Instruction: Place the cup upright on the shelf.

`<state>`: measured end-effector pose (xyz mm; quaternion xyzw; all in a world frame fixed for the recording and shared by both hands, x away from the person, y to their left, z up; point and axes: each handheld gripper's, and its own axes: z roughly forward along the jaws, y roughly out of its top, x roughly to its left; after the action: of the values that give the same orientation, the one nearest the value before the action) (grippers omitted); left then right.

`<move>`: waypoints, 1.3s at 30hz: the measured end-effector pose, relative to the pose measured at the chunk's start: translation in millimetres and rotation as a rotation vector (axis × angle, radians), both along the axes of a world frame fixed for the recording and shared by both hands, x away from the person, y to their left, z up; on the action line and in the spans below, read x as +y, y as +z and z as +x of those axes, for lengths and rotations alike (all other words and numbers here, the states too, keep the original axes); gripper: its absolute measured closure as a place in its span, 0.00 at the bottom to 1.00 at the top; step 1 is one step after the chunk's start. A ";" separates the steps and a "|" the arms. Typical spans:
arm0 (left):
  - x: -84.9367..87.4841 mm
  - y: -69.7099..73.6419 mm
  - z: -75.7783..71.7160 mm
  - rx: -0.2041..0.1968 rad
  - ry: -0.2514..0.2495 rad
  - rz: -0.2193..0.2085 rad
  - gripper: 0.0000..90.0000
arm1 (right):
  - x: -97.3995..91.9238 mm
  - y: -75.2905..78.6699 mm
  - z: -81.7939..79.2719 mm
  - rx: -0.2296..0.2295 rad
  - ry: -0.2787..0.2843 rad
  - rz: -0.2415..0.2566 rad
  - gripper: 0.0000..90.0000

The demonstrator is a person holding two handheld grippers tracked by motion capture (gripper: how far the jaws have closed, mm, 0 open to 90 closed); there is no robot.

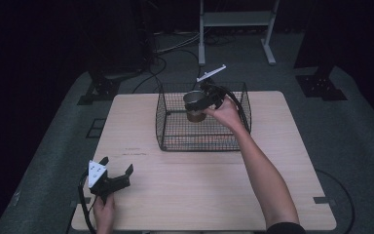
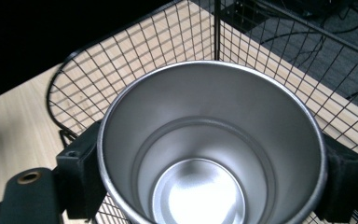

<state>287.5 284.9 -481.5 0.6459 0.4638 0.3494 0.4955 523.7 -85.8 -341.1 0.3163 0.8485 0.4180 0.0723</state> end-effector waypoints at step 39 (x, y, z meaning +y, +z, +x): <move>0.2 -0.1 0.3 0.001 0.000 0.002 0.00 | 7.4 -63.1 27.8 0.106 -0.043 -0.180 0.16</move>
<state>287.8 285.1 -481.5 0.6465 0.4637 0.3495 0.4948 551.4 -78.4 -404.3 0.3484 0.8783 0.3211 0.0646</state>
